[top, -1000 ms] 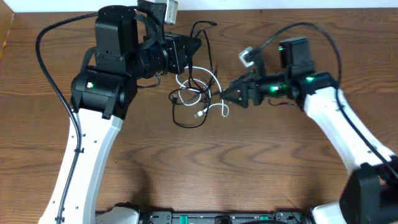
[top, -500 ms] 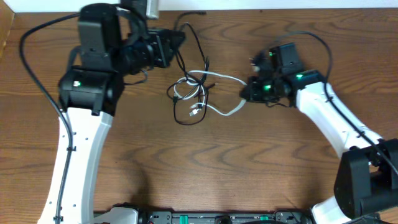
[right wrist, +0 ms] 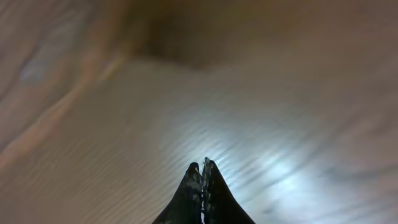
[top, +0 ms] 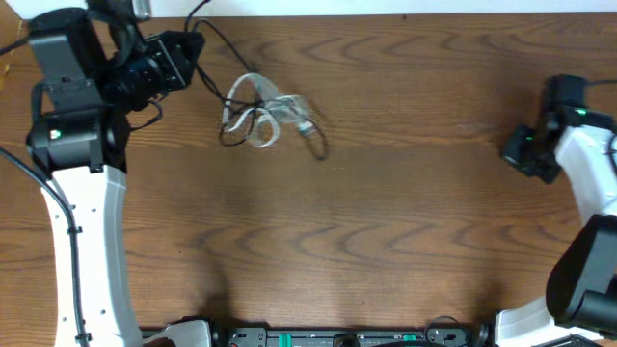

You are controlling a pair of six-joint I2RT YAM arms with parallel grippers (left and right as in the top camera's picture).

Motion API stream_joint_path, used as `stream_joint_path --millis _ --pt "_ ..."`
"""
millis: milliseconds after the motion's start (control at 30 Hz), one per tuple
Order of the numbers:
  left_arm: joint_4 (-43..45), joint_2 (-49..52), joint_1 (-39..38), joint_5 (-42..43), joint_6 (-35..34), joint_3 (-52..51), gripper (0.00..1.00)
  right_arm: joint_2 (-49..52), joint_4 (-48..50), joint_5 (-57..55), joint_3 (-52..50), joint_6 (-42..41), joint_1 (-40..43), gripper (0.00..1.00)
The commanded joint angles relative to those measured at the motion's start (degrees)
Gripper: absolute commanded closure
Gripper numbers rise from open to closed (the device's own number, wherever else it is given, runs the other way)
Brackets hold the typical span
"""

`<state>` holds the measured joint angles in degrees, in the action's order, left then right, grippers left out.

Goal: Untangle cables

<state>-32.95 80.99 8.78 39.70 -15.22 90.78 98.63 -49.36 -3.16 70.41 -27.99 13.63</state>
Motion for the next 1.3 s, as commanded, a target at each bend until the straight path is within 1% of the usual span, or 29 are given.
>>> stream_joint_path --millis 0,67,167,233,267,300,333,400,500,567,633,700,800,933,1000,1100,1200,1267 --pt "-1.01 -1.27 1.16 0.22 0.11 0.15 0.92 0.11 -0.11 2.73 0.28 1.84 5.73 0.99" --pt "-2.21 -1.27 0.70 0.20 0.13 0.15 0.93 0.11 0.85 10.01 0.28 7.61 7.15 0.99" --pt "-3.34 -1.27 -0.50 0.24 0.11 0.15 0.93 0.11 2.08 26.01 0.28 18.60 7.04 0.97" --pt "-3.45 -1.27 -1.51 0.46 0.09 0.15 0.93 0.11 2.45 35.74 0.31 24.46 6.08 0.89" --pt "-3.43 -1.27 -2.01 0.90 0.09 0.15 0.92 0.02 2.45 39.58 0.33 26.80 5.42 0.83" --pt "-3.37 -1.27 -2.56 1.64 0.09 0.15 0.93 -0.15 2.45 43.23 0.35 29.14 4.61 0.76" --pt "-3.21 -1.27 -3.30 2.95 0.09 0.15 0.92 -0.46 2.43 47.21 0.42 31.69 3.45 0.66" --pt "-3.19 -1.27 -4.07 4.74 0.09 0.15 0.93 -0.98 2.67 51.36 0.55 33.03 1.79 0.57" --pt "-3.23 -1.27 -5.07 9.03 0.07 0.15 0.93 -1.92 4.04 56.24 0.96 32.92 -1.57 0.41" --pt "-3.26 -1.27 -5.49 13.16 0.07 0.15 0.93 -2.54 5.51 60.63 1.11 32.68 -4.46 0.37" --pt "-3.28 -1.27 -5.79 16.55 0.09 0.15 0.93 -3.02 7.56 62.84 1.16 30.16 -7.54 0.36" --pt "-3.61 -1.25 -6.40 18.73 0.09 0.13 0.93 -3.17 10.78 63.14 1.16 25.75 -11.28 0.36" --pt "-4.70 -1.25 -8.07 18.82 0.13 0.02 0.93 -3.17 16.74 63.12 1.16 18.67 -16.28 0.36" --pt "-4.76 -1.07 -11.23 18.80 0.37 -1.01 0.93 -3.15 28.63 62.75 1.16 7.82 -22.64 0.36" --pt "-4.70 -0.52 -12.83 18.69 0.35 -1.05 0.93 -3.15 34.05 59.08 1.16 1.09 -25.46 0.36" --pt "-4.00 -0.04 -14.12 18.08 0.28 -1.05 0.93 -3.13 38.14 55.10 1.16 -6.40 -28.20 0.39" --pt "-3.19 0.15 -15.10 17.64 0.28 -1.05 0.92 -3.10 38.29 50.07 1.16 -12.90 -30.93 0.44" --pt "-2.71 0.15 -15.61 17.66 0.28 -1.05 0.93 -2.99 37.75 48.24 1.14 -15.19 -32.79 0.47"
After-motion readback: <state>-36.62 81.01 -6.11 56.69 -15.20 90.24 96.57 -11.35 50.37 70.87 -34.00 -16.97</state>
